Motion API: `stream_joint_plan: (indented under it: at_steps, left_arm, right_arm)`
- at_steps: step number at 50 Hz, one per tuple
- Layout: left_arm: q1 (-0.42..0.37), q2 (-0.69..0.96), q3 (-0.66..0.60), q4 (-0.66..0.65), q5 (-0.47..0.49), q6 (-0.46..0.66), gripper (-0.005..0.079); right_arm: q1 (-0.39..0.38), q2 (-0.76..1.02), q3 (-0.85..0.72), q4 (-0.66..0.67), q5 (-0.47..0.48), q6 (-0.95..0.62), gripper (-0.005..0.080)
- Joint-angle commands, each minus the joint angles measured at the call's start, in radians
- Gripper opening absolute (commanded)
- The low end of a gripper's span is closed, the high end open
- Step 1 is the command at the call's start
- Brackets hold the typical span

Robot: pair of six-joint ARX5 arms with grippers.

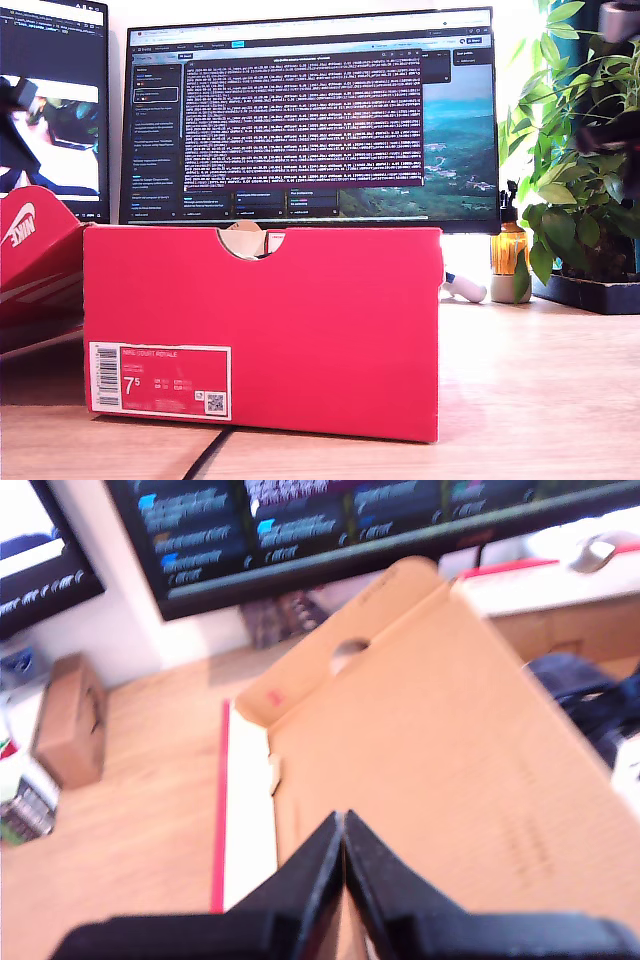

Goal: Pack the blue shoes by picking the first shoe and placing it inside the red shoebox, left side, then picking and rotating the second shoe and placing it in the shoebox

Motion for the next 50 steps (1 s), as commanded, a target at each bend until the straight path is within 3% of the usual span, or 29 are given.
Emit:
stream_joint_plan:
  at_steps: [1, 28, 50]
  left_arm:
    - [0.005, -0.024, -0.040, 0.023, -0.004, -0.025, -0.0014]
    - [0.008, -0.121, -0.228, 0.127, -0.039, -0.080, -0.0014]
    - [0.008, -0.365, -0.338, 0.096, -0.085, -0.079, -0.0014]
  right_arm:
    - [-0.011, -0.024, -0.034, 0.022, 0.002, 0.014, -0.0008]
    - [-0.014, -0.061, -0.241, 0.213, -0.001, 0.093, -0.0008]
    - [0.023, -0.134, -0.365, 0.270, 0.003, 0.098, -0.0008]
